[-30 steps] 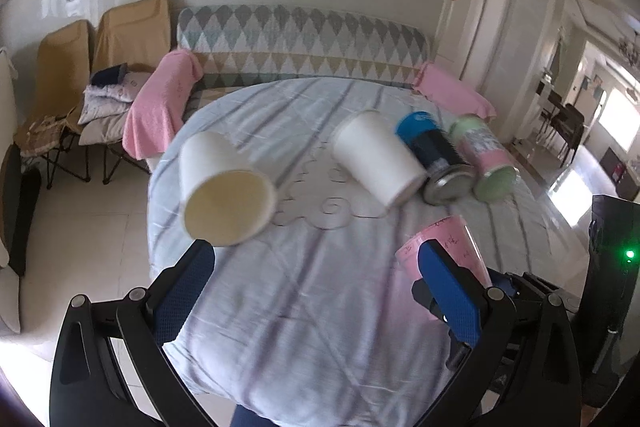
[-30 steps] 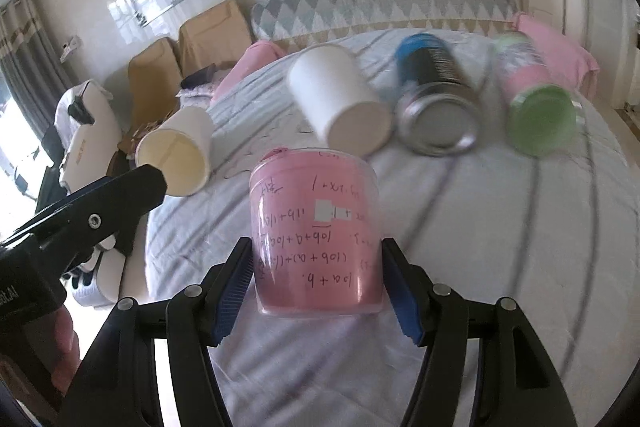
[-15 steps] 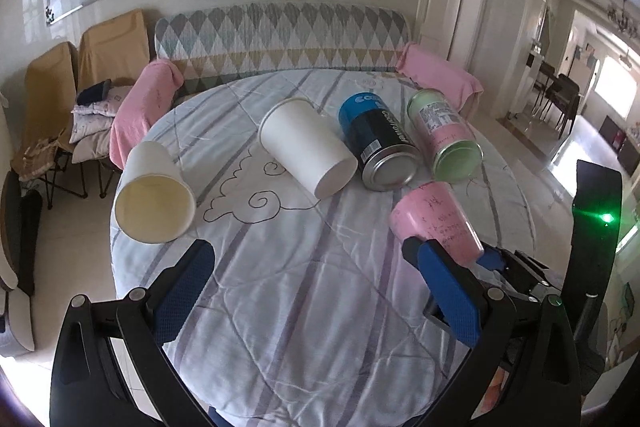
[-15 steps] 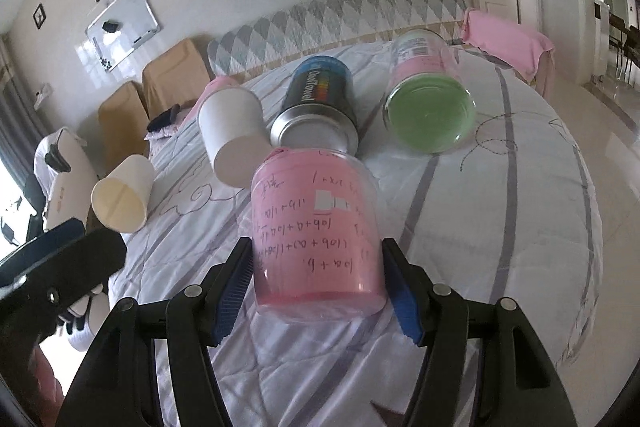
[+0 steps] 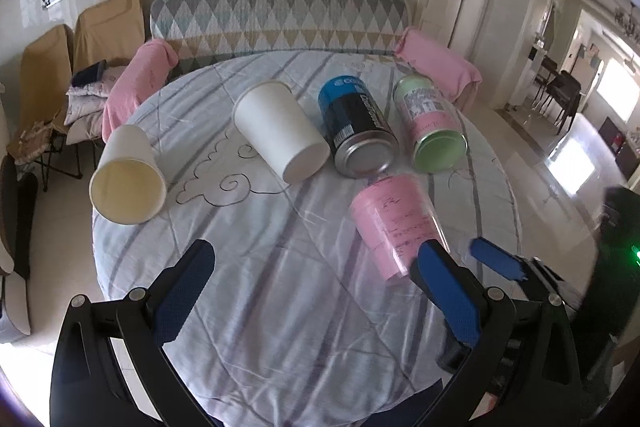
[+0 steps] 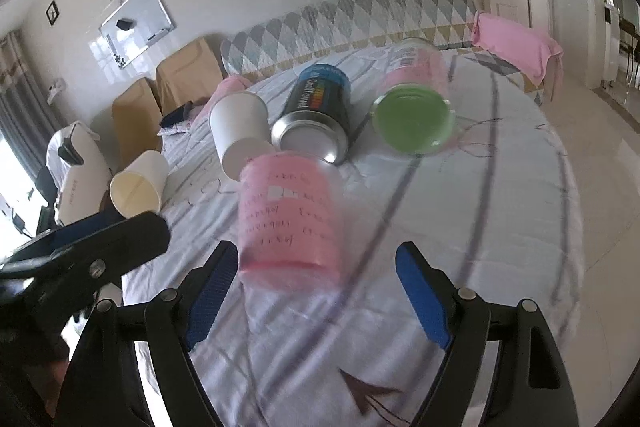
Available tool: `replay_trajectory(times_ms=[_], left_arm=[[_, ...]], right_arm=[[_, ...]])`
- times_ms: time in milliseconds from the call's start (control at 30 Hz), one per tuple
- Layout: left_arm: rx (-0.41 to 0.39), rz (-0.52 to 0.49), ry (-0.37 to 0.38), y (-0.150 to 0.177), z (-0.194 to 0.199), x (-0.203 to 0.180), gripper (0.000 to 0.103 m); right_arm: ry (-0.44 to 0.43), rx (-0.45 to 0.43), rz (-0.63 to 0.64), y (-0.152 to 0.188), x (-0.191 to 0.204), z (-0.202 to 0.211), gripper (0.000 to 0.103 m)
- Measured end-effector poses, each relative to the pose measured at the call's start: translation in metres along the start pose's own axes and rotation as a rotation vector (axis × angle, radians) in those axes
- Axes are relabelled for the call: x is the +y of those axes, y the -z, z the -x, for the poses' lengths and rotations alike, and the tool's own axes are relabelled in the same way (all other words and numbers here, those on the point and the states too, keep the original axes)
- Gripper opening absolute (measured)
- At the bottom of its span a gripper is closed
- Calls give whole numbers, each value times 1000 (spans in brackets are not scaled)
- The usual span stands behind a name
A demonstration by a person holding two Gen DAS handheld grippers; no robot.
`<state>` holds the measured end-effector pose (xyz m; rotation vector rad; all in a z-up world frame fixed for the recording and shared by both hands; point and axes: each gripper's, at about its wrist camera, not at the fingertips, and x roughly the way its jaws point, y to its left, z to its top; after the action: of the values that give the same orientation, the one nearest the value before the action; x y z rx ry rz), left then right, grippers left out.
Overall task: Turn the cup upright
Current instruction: 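Lift the pink cup with the right gripper and rotate it upright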
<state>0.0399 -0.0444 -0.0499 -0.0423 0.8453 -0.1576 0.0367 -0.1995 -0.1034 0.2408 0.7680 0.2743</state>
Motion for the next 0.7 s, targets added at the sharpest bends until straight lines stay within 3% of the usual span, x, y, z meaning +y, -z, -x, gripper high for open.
replay_trajectory(times_ms=[167, 300, 700], left_arm=[[69, 36, 31, -5, -16, -16, 103], [105, 49, 52, -9, -27, -29, 103], [155, 105, -28, -21, -57, -51, 103]], right_arm=[[55, -20, 47, 9, -17, 19, 83], [43, -15, 55, 10, -26, 23, 83], [12, -20, 105, 8, -49, 24, 83]])
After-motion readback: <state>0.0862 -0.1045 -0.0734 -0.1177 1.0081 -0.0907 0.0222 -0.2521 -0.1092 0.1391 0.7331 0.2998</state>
